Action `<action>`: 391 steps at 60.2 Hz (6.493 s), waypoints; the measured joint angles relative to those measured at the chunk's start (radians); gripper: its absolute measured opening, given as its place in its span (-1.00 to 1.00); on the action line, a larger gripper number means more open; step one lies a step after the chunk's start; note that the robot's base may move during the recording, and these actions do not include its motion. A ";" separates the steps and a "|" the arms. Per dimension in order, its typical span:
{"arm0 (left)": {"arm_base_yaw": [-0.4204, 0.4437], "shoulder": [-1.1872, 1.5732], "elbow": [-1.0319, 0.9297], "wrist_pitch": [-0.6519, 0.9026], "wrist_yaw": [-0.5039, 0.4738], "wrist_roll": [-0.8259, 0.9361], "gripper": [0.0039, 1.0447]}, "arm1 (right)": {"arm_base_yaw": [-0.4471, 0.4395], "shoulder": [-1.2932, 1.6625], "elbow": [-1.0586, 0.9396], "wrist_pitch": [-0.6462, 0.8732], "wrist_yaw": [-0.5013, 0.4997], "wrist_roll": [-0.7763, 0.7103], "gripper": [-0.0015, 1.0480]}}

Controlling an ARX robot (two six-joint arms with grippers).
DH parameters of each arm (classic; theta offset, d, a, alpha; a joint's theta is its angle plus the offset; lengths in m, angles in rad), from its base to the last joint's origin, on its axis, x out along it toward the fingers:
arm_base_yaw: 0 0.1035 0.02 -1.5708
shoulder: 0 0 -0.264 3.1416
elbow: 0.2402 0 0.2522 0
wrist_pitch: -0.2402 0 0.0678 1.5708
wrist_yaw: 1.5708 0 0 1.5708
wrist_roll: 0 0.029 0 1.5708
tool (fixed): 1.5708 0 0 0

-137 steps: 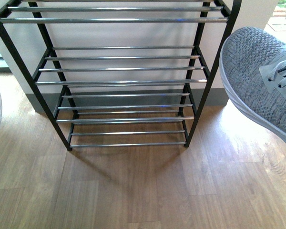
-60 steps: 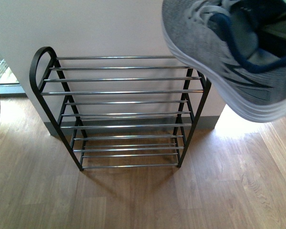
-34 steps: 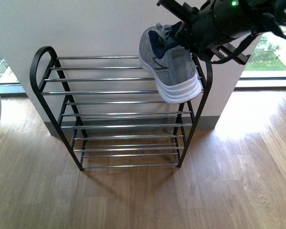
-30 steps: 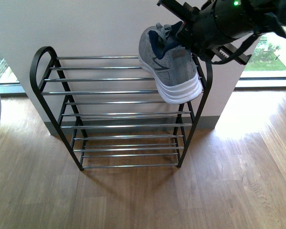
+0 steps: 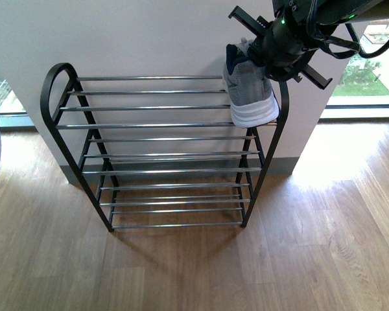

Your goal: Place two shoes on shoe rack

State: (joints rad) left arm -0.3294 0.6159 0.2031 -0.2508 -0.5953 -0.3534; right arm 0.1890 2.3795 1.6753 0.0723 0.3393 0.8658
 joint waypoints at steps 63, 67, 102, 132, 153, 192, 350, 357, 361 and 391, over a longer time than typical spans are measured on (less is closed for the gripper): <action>0.000 0.000 0.000 0.000 0.000 0.000 -0.98 | 0.013 -0.394 -0.464 0.370 -0.301 -0.270 0.81; 0.000 0.000 0.000 0.000 0.000 0.000 -0.98 | 0.002 -0.539 -0.604 0.372 -0.343 -0.316 0.82; 0.000 0.000 0.000 0.000 0.000 0.000 -0.98 | -0.155 -1.199 -1.276 0.572 -0.402 -0.633 0.67; 0.000 0.000 0.000 0.000 0.000 0.000 -0.98 | -0.188 -1.460 -1.548 0.711 -0.339 -0.861 -0.97; 0.000 0.000 0.000 0.000 0.000 0.000 -0.98 | -0.189 -1.646 -1.651 0.638 -0.339 -0.860 -0.97; 0.000 0.000 0.000 0.000 0.000 0.000 -0.98 | -0.189 -2.010 -1.656 0.298 -0.339 -0.860 -0.97; -0.071 1.800 1.439 0.299 0.474 -0.275 -0.98 | -0.189 -2.373 -1.656 -0.069 -0.339 -0.862 0.82; -0.093 1.920 1.624 0.225 0.494 -0.280 -0.98 | -0.189 -2.373 -1.656 -0.069 -0.339 -0.862 0.82; -0.098 1.975 1.717 0.187 0.496 -0.280 -0.98 | -0.189 -2.373 -1.656 -0.069 -0.339 -0.862 0.82; -0.094 2.069 1.934 0.125 0.545 -0.243 -0.25 | -0.189 -2.374 -1.656 -0.069 -0.339 -0.862 0.82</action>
State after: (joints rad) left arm -0.4232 2.6846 2.1368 -0.1257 -0.0505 -0.5964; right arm -0.0002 0.0059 0.0189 0.0032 0.0006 0.0040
